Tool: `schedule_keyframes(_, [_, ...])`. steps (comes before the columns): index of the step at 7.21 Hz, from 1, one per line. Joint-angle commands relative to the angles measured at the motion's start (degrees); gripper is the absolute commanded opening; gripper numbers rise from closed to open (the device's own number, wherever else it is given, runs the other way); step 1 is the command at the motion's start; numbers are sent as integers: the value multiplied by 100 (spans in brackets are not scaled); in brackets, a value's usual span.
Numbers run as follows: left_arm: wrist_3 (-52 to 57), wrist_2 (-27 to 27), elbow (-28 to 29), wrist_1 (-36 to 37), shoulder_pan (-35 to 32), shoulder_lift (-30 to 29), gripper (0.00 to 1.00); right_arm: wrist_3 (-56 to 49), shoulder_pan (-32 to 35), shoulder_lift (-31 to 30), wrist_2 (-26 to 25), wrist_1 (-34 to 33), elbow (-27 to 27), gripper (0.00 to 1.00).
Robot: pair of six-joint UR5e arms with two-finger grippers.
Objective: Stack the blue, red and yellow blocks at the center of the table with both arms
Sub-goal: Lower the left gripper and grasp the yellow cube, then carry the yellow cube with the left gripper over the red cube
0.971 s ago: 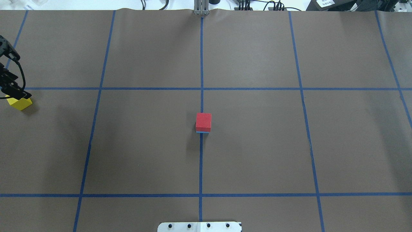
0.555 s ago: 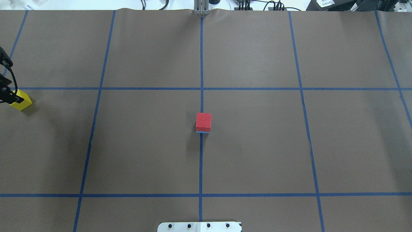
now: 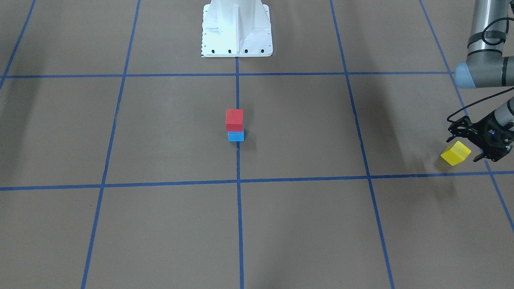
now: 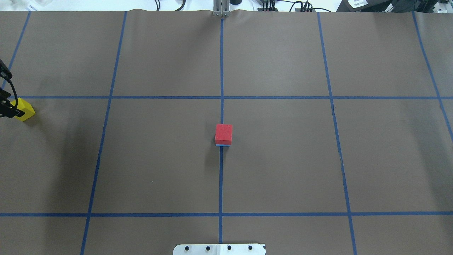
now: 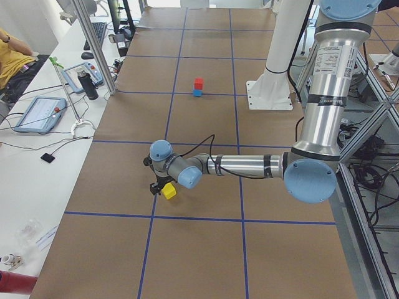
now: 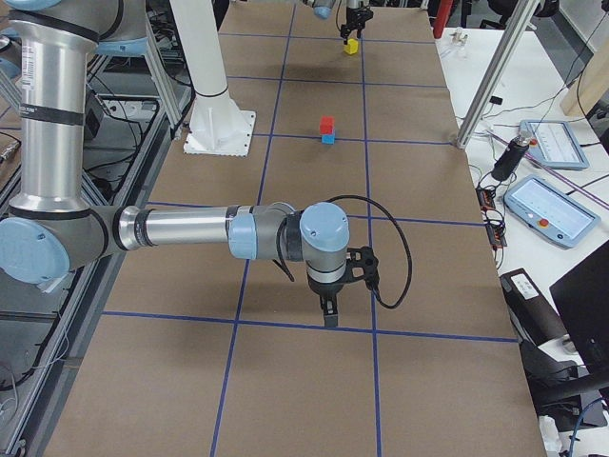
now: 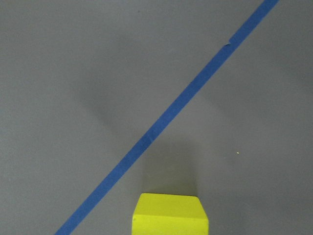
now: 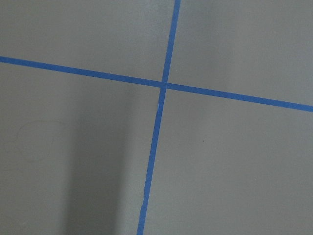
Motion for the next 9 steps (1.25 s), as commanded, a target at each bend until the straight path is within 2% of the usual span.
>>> schedule_keyframes(1, [-209,18,311,-485,20,-7,90,0,2,0,0,9,0,100])
schedule_keyframes(2, [-383,19,321,-549,20,2,28,0,-6,0,0,44,0,100])
schedule_keyframes(3, [-489,10,260,-567,20,-7,0,0,2,0,0,44,0,100])
schedule_keyframes(4, [-542,-16,164,-663,11,2,0,0,2,0,0,44,0,100])
schedule_keyframes(6, [-1303,-243,-520,-262,11,-42,0,9,2,0,0,44,9,100])
schedule_keyframes(8, [-2451,-202,-1947,1322,29,-295,0,9,2,0,0,44,9,100])
schedule_keyframes(9, [-2955,-192,-2538,2228,133,-645,0,9,2,0,0,44,9,100])
